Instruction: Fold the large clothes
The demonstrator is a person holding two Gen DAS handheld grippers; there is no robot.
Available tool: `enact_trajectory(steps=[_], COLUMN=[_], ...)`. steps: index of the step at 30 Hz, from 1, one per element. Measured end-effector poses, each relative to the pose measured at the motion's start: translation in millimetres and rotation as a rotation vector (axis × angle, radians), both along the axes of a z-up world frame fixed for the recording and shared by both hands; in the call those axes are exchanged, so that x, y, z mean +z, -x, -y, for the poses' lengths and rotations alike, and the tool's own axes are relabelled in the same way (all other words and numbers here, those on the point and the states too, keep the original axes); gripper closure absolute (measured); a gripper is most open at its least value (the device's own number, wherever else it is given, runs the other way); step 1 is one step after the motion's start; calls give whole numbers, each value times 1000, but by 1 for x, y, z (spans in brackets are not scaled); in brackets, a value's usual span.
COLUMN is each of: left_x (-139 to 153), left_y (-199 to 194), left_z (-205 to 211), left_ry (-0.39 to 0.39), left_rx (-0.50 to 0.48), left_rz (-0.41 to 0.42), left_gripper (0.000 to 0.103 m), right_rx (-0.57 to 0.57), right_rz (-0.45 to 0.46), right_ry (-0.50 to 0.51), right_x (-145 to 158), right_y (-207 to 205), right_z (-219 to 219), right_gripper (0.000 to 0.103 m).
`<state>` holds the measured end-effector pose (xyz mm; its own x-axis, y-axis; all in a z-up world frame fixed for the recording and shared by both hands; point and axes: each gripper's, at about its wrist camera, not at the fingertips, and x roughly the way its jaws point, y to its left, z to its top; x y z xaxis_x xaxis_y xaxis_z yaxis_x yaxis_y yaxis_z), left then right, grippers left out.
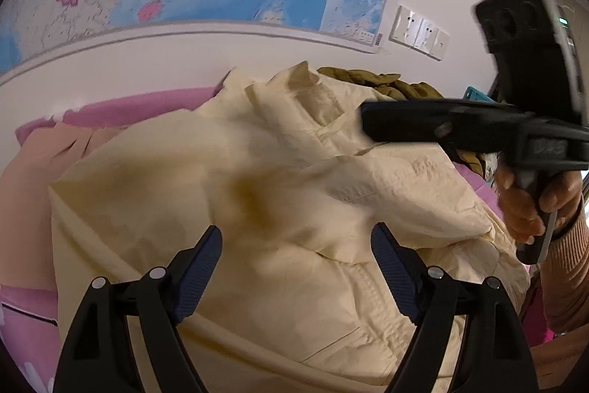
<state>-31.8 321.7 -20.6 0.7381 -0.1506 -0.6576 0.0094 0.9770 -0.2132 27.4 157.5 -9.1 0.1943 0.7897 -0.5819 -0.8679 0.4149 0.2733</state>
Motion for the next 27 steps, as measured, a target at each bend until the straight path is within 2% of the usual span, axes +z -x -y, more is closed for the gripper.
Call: enact_trajectory(steps=[2, 6, 8, 12, 13, 14, 15, 16, 18, 21, 23, 25, 27], left_x=[-4, -16, -24, -43, -47, -50, -52, -54, -59, -62, -62, -60, -59], left_y=[-5, -21, -33, -58, -63, -66, -70, -73, -77, -76, -71, -63, -57], left_z=[-5, -16, -19, -21, -21, -21, -20, -18, -17, -18, -24, -26, -25], left_ry=[-5, -20, -22, -13, -18, -16, -12, -11, -37, -42, -2, -3, -10], left_rx=[29, 79, 80, 79, 78, 72, 64, 59, 72, 95, 100, 100, 90], left_rz=[-27, -105, -173, -321, -357, -370, -384, -398, -417, -425, -423, -411, -408], left_gripper=[22, 22, 22, 23, 25, 28, 37, 53, 70, 95, 97, 98, 98], right_rx=[-27, -174, -279, -548, -610, -636, -671, -707, -729, -732, -731, -699, -632], right_rz=[-3, -9, -5, -39, -72, -97, -110, -118, -156, -238, -256, -308, -369], right_ry=[-11, 5, 30, 57, 51, 41, 37, 38, 55, 40, 49, 29, -37], right_x=[3, -6, -15, -39, -46, -52, -58, -63, -79, -103, -114, -126, -132], right_y=[-4, -21, -34, -66, -74, -78, -83, -87, -97, -112, -119, -129, -133], right_z=[15, 72, 108, 193, 215, 228, 241, 253, 266, 271, 267, 263, 259], right_gripper=[58, 53, 44, 41, 38, 38, 38, 37, 32, 31, 29, 28, 40])
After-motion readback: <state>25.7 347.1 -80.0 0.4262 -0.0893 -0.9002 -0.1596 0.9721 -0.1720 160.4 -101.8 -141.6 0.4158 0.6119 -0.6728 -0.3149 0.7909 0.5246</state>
